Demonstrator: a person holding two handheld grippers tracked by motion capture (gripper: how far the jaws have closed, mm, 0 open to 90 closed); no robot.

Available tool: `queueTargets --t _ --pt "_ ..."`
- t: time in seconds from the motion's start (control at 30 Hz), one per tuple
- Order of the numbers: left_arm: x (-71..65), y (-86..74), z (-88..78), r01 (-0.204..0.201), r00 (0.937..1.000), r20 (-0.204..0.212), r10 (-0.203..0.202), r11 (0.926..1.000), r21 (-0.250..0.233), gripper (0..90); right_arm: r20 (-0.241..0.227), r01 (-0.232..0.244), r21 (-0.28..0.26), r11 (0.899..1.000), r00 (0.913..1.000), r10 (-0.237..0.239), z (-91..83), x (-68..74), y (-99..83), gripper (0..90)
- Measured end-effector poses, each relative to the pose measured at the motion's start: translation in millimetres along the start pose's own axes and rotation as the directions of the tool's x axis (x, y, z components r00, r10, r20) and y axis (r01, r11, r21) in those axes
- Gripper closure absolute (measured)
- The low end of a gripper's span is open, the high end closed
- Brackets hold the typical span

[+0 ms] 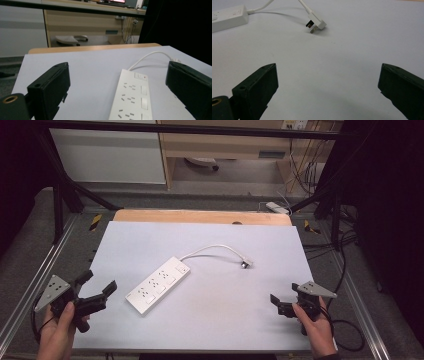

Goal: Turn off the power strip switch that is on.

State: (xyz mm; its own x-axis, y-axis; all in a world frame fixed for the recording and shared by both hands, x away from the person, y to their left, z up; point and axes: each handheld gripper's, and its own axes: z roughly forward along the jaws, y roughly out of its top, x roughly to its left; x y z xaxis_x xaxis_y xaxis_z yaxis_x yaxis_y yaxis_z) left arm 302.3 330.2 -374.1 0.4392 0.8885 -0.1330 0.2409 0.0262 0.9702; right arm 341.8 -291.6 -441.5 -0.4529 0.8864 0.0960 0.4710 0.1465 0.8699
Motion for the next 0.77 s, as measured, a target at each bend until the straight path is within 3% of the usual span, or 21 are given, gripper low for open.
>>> queueTargets --t 0.2,0.37,0.6,0.77 --pt "8.3 -21.5 4.4 0.027 0.9996 -0.008 -0.027 0.9981 0.055 5.8 0.0 -0.001 0.003 1.0 1.0 0.001 0.1 -0.2 0.0 3.3" --pt "11.0 -31.8 8.0 0.021 0.9998 -0.008 -0.02 0.9959 0.088 6.2 0.001 -0.002 0.004 1.0 1.0 0.002 0.2 -0.1 -0.1 3.3" --pt "10.7 -47.4 16.6 -0.009 0.9999 -0.012 0.012 0.9823 0.187 6.4 0.004 0.003 0.005 1.0 1.0 -0.003 0.5 -0.6 -0.3 3.3" --pt "3.0 -53.5 23.7 -0.021 0.9997 0.017 0.018 0.9746 0.223 6.7 0.015 0.005 0.021 1.0 0.9999 -0.006 2.2 -0.7 -1.7 3.2"
